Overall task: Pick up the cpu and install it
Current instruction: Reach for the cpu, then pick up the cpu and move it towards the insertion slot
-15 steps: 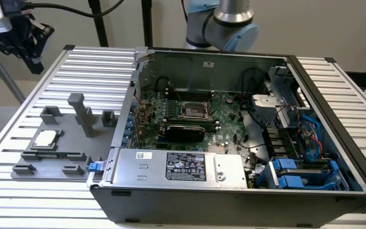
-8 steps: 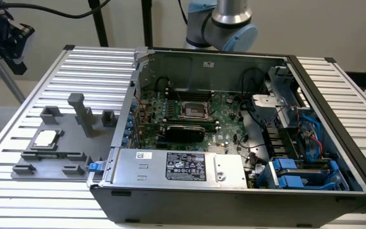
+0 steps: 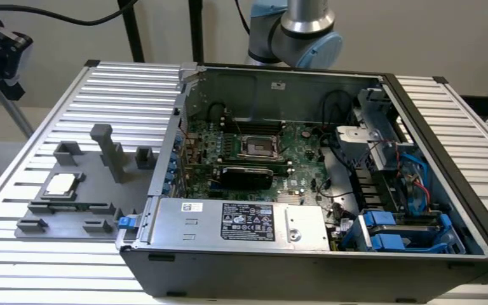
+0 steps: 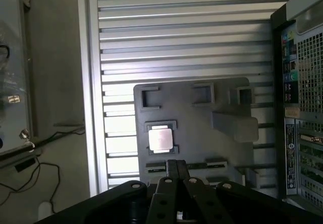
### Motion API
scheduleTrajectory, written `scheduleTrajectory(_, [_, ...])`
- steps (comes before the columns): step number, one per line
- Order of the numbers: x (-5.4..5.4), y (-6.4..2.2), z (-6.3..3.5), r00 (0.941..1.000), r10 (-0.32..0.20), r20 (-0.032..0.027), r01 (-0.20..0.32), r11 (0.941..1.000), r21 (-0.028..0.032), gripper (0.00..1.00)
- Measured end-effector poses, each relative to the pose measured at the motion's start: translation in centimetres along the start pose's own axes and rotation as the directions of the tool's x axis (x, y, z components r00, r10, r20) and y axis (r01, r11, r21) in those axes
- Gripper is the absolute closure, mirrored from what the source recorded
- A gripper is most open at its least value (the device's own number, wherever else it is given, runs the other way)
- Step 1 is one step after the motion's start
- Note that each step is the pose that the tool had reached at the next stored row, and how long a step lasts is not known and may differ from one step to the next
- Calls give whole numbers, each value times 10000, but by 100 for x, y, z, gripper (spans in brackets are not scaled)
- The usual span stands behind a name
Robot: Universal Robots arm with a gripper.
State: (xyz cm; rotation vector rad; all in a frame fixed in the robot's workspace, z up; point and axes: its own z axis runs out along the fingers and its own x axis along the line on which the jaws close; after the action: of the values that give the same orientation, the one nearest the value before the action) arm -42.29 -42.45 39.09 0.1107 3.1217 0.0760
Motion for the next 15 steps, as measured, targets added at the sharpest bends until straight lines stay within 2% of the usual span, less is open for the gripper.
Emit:
scheduleTrajectory(11, [0, 0, 0, 10000, 1, -13, -1, 10000, 1, 89])
scheduleTrajectory(12, [1, 0, 0, 10000, 1, -13, -1, 10000, 1, 88])
scheduleTrajectory(13, [0, 0, 0, 10000, 1, -13, -1, 10000, 1, 82])
scheduleTrajectory(14, [0, 0, 0, 10000, 1, -13, -1, 10000, 1, 82])
scheduleTrajectory(15, [0, 0, 0, 10000, 1, -13, -1, 10000, 1, 76])
